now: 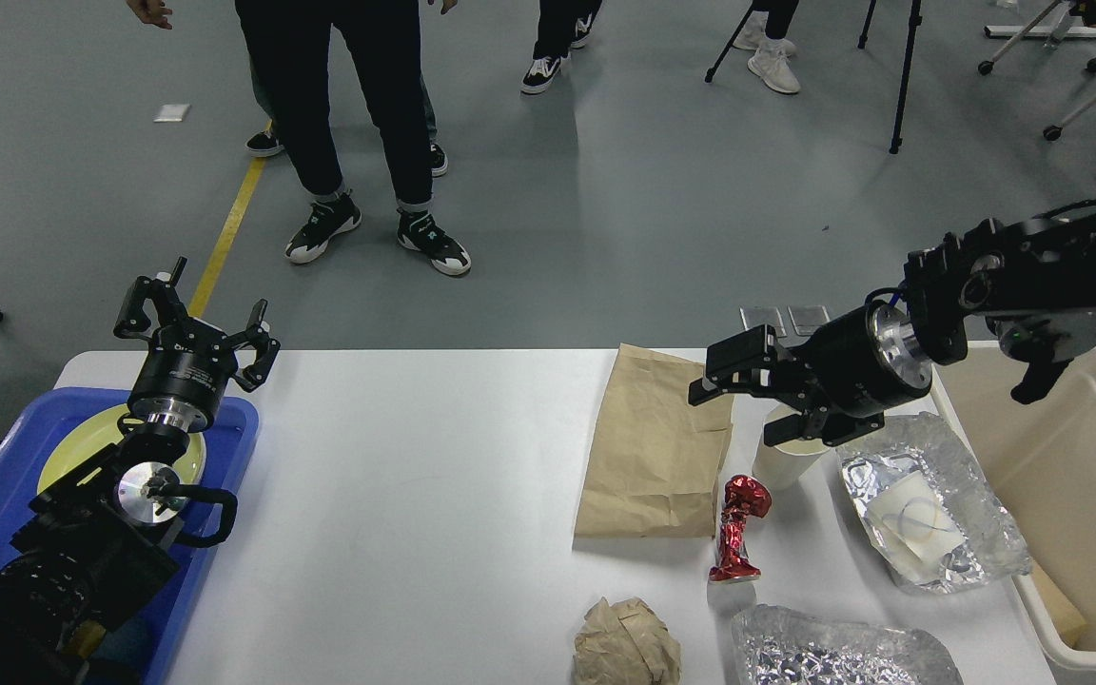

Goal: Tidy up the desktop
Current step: 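Lower the right gripper toward the brown paper bag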

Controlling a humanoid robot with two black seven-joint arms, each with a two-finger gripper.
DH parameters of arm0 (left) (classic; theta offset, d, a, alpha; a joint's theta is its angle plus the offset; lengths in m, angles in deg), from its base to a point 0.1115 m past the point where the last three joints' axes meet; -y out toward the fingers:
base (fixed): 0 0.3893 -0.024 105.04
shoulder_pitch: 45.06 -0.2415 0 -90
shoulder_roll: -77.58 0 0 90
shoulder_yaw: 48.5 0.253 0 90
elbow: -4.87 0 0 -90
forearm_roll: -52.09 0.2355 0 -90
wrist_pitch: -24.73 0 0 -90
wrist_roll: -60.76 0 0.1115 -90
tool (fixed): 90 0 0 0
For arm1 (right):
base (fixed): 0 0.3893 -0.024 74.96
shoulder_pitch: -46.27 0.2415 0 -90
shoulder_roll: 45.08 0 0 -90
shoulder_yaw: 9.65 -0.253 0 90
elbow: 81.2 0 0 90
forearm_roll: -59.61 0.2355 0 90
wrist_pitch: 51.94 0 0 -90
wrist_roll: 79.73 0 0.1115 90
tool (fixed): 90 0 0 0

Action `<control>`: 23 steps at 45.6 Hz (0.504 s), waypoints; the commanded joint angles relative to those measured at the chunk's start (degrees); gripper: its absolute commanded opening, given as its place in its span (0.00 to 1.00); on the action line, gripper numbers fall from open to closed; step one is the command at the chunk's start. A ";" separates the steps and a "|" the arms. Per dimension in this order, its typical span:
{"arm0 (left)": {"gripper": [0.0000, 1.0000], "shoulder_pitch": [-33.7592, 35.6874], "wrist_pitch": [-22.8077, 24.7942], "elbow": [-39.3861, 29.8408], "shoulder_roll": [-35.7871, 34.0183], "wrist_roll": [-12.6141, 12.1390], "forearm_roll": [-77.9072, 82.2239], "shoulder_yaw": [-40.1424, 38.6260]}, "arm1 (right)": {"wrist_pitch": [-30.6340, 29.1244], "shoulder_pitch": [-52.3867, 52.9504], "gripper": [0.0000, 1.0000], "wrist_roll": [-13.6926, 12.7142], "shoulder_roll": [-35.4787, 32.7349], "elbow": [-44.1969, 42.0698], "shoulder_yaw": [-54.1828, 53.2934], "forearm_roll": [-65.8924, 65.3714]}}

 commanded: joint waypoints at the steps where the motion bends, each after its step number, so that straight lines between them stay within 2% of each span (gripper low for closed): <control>1: 0.96 -0.08 0.01 0.00 0.00 -0.01 0.00 0.00 | 4.06 1.11 1.00 -2.88 0.39 4.64 1.27 -2.08; 4: 0.96 0.00 0.01 0.00 0.00 -0.01 0.00 0.00 | 5.64 2.42 1.00 -4.99 0.92 6.22 1.80 -3.22; 6: 0.96 0.00 0.01 0.00 0.00 -0.01 0.00 0.00 | 6.17 3.30 1.00 -5.35 1.18 7.02 1.98 -3.23; 23: 0.96 0.00 0.01 0.00 0.00 -0.01 0.00 0.00 | 8.81 16.75 1.00 -5.53 -1.10 17.13 6.02 -3.23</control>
